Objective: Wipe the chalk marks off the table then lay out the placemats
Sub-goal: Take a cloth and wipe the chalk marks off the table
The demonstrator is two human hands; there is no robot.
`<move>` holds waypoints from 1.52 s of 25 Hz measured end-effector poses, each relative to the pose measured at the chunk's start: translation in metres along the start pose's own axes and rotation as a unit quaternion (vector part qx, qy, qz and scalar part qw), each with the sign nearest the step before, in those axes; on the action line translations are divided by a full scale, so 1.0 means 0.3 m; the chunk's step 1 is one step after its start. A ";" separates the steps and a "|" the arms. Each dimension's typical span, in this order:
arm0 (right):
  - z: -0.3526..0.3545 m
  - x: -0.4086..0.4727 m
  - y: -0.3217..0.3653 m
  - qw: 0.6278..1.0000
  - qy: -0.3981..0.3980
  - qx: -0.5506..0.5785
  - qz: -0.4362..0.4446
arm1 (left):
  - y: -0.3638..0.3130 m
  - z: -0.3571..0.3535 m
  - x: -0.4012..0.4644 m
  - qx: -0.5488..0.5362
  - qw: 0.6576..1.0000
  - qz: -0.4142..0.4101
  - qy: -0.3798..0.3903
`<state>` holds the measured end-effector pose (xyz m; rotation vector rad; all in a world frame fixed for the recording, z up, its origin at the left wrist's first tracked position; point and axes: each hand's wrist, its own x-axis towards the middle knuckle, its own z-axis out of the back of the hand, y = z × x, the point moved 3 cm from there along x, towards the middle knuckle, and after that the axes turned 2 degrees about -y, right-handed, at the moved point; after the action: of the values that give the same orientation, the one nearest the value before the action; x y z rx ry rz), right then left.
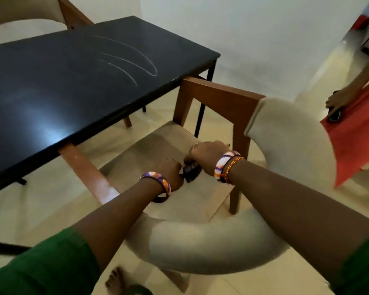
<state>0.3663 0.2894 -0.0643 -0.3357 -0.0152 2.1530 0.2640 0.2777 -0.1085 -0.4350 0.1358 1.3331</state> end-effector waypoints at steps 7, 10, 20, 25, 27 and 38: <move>-0.021 -0.139 -0.222 0.998 -0.038 -0.030 0.030 | -0.301 0.008 0.014 -0.013 0.999 0.032 0.010; -0.024 -0.152 -0.268 0.997 -0.055 -0.021 0.041 | -0.340 0.000 0.030 0.019 0.998 0.056 0.013; -0.059 -0.057 -0.527 0.992 -0.036 -0.054 0.110 | -0.394 0.008 0.220 0.022 0.994 0.109 -0.010; -0.099 0.038 -0.648 0.975 -0.012 -0.096 0.202 | -0.409 -0.021 0.321 0.017 0.988 0.153 0.008; -0.103 0.083 -0.689 0.966 -0.009 -0.106 0.234 | -0.418 -0.019 0.352 0.001 0.986 0.163 0.020; 0.019 0.324 -1.020 0.902 -0.187 -0.120 0.370 | -0.537 0.311 0.748 -0.071 0.949 0.280 -0.126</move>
<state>0.5606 0.5440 -0.0394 -0.0522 -0.4392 2.9557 0.4586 0.4900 -0.0631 -0.3539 -0.0563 1.9550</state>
